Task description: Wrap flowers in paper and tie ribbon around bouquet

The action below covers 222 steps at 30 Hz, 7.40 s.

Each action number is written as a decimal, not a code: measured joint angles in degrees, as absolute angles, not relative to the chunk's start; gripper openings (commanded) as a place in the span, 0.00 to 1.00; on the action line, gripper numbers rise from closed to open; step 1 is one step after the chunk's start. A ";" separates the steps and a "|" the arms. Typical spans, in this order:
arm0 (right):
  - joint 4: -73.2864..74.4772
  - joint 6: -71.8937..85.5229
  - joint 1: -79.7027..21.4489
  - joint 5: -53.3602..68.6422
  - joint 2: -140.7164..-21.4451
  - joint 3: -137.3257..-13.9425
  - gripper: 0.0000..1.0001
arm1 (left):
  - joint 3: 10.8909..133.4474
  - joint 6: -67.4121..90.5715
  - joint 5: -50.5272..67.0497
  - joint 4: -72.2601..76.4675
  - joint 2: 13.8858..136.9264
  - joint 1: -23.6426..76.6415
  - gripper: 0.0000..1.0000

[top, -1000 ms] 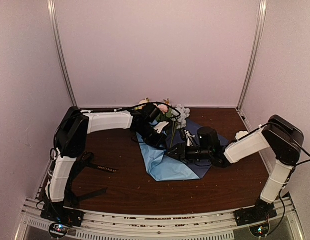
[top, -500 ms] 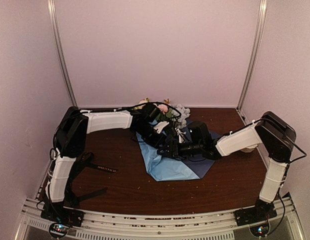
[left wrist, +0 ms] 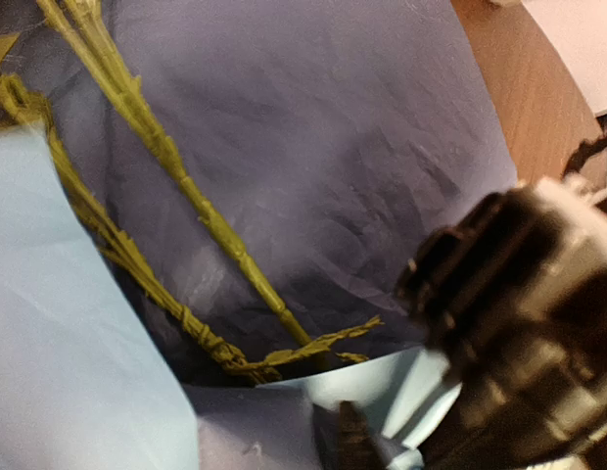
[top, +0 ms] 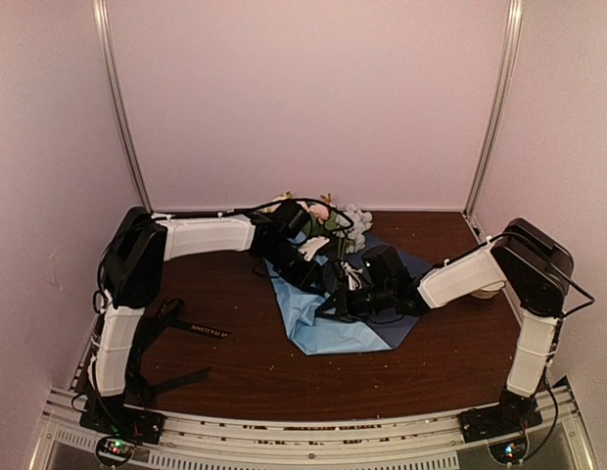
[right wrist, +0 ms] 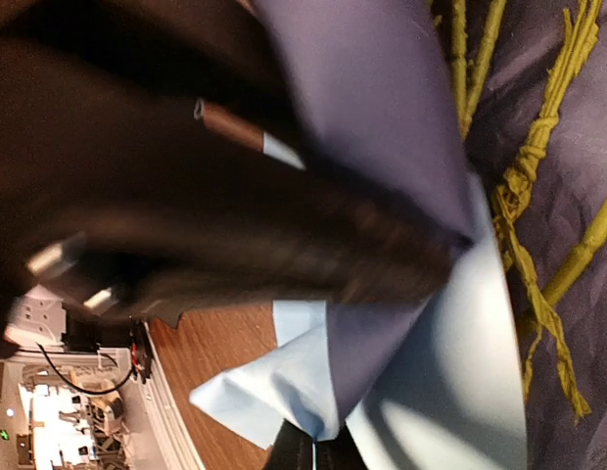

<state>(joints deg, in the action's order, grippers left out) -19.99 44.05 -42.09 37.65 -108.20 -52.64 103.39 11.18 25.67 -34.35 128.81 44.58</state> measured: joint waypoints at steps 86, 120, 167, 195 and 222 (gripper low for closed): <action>-15.42 41.30 -37.56 32.93 -109.34 -55.99 0.00 | 69.04 -13.13 12.49 -30.37 100.51 61.34 0.18; -17.34 41.85 -37.56 33.85 -109.36 -55.11 0.00 | 75.83 -14.22 12.45 -32.16 108.27 54.98 0.07; -20.95 49.82 -40.49 34.41 -103.88 -43.99 0.00 | 76.58 -9.52 18.24 -27.03 115.52 55.42 0.45; -21.34 49.21 -40.47 33.98 -104.73 -43.22 0.00 | 74.28 10.79 12.99 -20.05 116.07 36.21 0.20; -20.78 47.97 -40.47 33.80 -104.73 -43.03 0.00 | 90.70 9.34 15.38 -22.48 124.38 33.12 0.27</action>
<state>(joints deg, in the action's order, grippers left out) -20.78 47.97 -40.47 33.80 -104.73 -43.03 90.70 9.34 15.38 -22.48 124.38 33.12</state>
